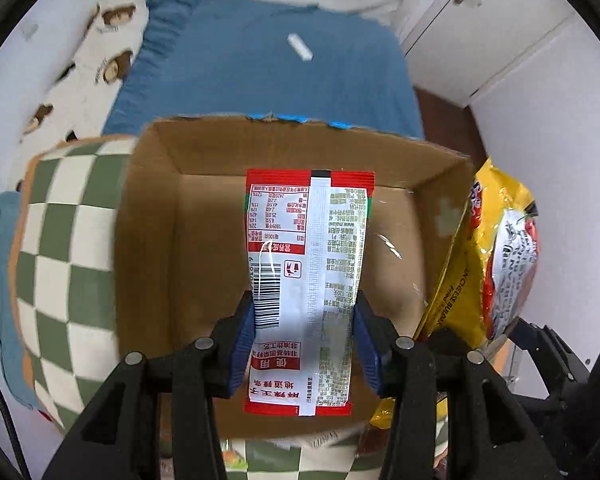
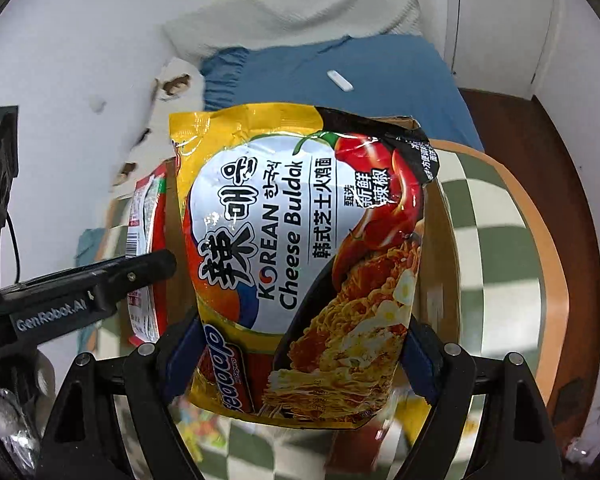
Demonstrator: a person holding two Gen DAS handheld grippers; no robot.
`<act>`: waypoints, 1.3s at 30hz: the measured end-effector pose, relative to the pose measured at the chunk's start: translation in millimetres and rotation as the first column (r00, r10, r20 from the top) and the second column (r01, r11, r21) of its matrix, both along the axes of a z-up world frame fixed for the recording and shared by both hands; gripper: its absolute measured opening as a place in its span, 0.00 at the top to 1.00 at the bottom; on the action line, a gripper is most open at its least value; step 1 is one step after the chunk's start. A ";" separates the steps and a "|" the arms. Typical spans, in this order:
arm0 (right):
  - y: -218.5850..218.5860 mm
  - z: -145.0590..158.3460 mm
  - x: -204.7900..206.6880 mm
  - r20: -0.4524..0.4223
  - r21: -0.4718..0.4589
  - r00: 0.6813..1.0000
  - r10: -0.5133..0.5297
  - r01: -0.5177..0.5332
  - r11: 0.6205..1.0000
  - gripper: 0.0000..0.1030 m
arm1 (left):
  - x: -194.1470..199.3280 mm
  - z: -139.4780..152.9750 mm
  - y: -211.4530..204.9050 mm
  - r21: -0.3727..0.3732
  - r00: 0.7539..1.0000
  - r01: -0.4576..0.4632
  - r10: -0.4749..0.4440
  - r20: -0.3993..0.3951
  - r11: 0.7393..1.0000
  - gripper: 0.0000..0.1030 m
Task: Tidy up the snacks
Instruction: 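Carry both packs into the cardboard box and open both tools, then grasp the clear bread bag with left tool while right tool grasps the orange Cuicuijiao bag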
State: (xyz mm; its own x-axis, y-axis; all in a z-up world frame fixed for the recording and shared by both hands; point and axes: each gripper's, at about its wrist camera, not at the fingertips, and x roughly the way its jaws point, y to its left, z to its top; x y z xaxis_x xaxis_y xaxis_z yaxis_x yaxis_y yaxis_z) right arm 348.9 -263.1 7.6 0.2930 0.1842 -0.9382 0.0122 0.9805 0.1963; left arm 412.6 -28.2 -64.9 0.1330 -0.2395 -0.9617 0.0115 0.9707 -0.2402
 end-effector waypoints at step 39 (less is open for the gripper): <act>96.5 -52.1 22.7 -0.052 -0.160 0.999 0.015 -0.024 0.987 0.04 | -25.3 16.5 16.6 0.118 0.995 -0.060 0.050 0.088 0.991 0.06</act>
